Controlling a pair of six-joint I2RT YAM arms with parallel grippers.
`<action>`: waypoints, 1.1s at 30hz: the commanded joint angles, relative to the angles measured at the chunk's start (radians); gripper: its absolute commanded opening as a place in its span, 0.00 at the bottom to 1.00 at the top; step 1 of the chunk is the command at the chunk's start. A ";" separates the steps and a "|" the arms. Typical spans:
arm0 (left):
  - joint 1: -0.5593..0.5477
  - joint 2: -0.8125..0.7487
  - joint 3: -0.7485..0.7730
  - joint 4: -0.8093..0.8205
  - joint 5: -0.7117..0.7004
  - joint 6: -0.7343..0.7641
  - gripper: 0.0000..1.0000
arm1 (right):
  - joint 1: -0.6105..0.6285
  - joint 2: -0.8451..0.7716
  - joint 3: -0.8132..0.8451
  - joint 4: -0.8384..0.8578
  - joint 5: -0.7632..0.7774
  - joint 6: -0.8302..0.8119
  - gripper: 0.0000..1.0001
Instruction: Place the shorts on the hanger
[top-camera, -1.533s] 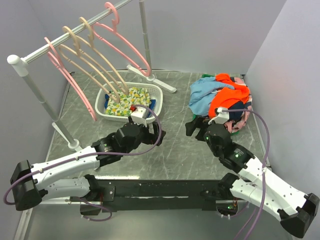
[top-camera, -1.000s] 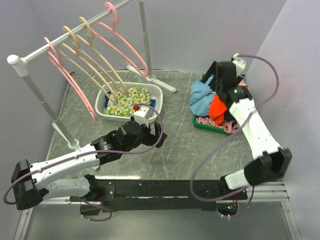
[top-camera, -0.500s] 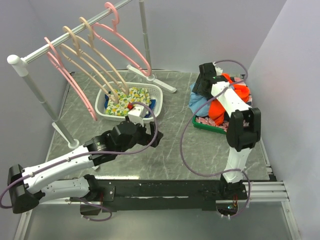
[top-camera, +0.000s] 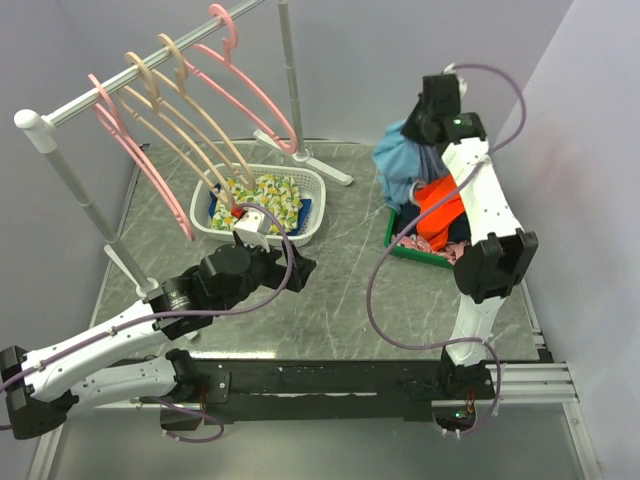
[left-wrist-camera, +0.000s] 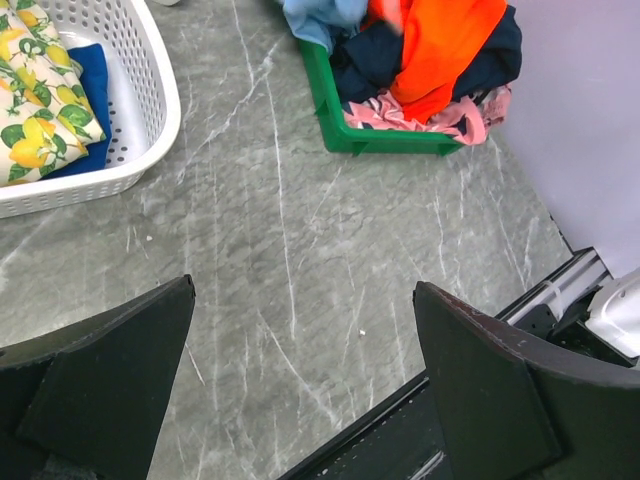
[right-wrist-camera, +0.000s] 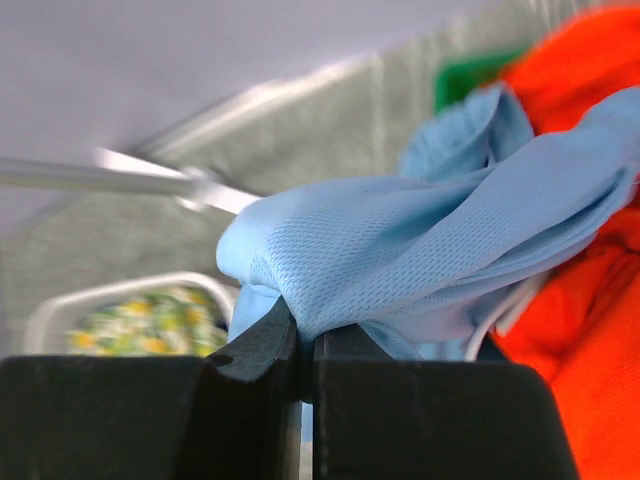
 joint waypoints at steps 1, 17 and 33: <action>0.003 -0.015 0.030 0.013 -0.010 0.021 0.98 | -0.021 -0.074 0.154 -0.025 -0.068 0.013 0.00; 0.003 -0.040 0.015 -0.003 0.045 0.033 0.99 | -0.041 -0.239 0.280 0.296 -0.280 0.010 0.00; 0.001 -0.090 0.079 -0.084 0.103 0.086 0.97 | 0.142 -0.682 -0.074 0.313 -0.159 0.009 0.00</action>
